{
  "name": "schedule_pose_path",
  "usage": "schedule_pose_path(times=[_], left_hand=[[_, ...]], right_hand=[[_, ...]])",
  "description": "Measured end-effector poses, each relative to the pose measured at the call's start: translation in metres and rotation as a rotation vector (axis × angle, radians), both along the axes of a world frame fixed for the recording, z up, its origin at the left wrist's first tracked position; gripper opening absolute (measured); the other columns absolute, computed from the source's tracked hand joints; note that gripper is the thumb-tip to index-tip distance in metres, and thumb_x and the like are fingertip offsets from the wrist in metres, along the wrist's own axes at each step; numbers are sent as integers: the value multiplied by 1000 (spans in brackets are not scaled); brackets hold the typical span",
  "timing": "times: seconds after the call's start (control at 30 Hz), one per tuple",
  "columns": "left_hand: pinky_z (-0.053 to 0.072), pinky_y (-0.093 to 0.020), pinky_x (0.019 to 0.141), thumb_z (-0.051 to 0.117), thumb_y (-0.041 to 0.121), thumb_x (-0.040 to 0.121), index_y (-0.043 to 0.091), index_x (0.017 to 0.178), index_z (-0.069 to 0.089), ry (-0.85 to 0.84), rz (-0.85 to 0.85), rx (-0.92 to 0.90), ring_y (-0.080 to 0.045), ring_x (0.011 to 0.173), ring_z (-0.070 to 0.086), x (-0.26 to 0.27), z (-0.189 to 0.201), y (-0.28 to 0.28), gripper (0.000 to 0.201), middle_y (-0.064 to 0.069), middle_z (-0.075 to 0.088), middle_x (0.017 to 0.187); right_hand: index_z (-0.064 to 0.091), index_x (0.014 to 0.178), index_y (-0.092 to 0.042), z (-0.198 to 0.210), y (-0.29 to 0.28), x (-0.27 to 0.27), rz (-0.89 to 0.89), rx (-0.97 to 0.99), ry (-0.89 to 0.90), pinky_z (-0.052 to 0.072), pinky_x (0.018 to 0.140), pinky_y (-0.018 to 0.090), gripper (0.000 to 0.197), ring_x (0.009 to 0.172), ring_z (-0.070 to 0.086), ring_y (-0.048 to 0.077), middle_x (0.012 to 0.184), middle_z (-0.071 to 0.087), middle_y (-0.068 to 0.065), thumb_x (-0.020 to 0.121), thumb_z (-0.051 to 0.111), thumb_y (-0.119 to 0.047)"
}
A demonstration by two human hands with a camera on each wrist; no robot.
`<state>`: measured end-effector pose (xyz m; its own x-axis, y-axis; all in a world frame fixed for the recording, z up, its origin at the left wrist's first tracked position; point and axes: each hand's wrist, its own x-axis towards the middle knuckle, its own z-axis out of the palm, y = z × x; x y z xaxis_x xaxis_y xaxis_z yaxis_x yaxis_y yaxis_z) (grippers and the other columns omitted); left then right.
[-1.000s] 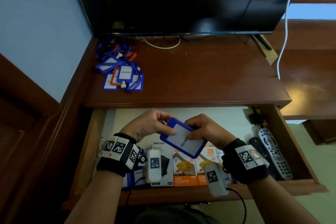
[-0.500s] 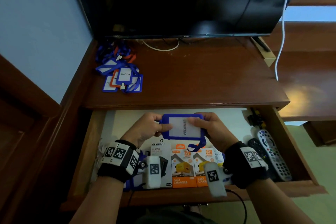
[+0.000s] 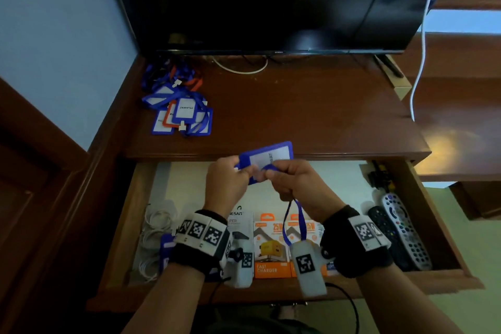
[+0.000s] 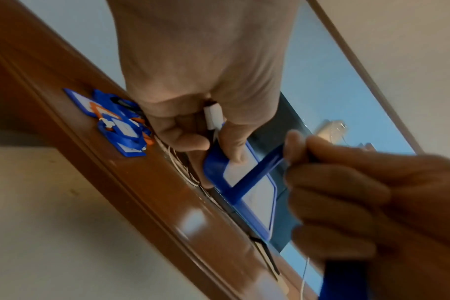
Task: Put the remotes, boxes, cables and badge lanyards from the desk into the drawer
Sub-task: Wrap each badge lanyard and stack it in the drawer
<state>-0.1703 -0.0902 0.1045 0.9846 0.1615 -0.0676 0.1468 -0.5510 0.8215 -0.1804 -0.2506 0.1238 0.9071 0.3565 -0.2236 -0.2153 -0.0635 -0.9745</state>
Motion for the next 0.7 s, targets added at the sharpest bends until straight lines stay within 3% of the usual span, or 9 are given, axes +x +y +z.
schedule_pose_path(times=[0.13, 0.3, 0.37, 0.5, 0.6, 0.7], left_hand=[[37, -21, 59, 66, 28, 87, 23, 85, 69, 68, -166, 120, -14, 74, 58, -2, -1, -1, 6, 7, 62, 73], [42, -25, 67, 65, 30, 89, 22, 93, 69, 178, -392, 234, -10, 80, 58, 2, 10, 6, 10, 4, 65, 85], [50, -31, 77, 66, 29, 88, 18, 94, 69, 243, -466, 237, -12, 87, 61, 9, 16, 14, 13, 2, 68, 93], [54, -35, 87, 70, 18, 85, 14, 103, 72, 366, -555, 5, -14, 96, 67, 23, 27, 33, 19, 0, 71, 103], [53, -32, 86, 67, 9, 85, 12, 99, 70, 348, -576, -182, -17, 98, 67, 26, 33, 44, 14, -4, 72, 101], [48, -32, 83, 60, 7, 88, 10, 99, 68, 269, -527, -322, -25, 96, 63, 28, 33, 51, 14, -11, 70, 101]], right_hand=[[63, 105, 5, 10, -8, 16, -104, 88, 48, 22, 46, 22, 25, 47, 25, 10, 56, 32, -1, 100, 42, -8], [61, 110, 7, 7, -21, 31, -224, 104, 80, 27, 42, 21, 28, 42, 27, 10, 53, 35, 0, 101, 43, -12], [61, 110, 7, 4, -23, 34, -225, 102, 92, 26, 41, 21, 28, 42, 28, 9, 54, 38, 2, 100, 43, -13], [66, 106, 1, -2, -26, 37, -131, -49, 85, 27, 44, 22, 28, 45, 33, 12, 56, 44, 5, 100, 44, -17], [69, 101, -7, -7, -23, 36, -39, -135, 62, 35, 51, 27, 31, 54, 48, 26, 65, 54, 15, 100, 45, -27], [67, 96, -6, -14, -17, 33, 7, -179, 20, 37, 43, 18, 31, 46, 52, 14, 60, 61, 6, 102, 42, -23]])
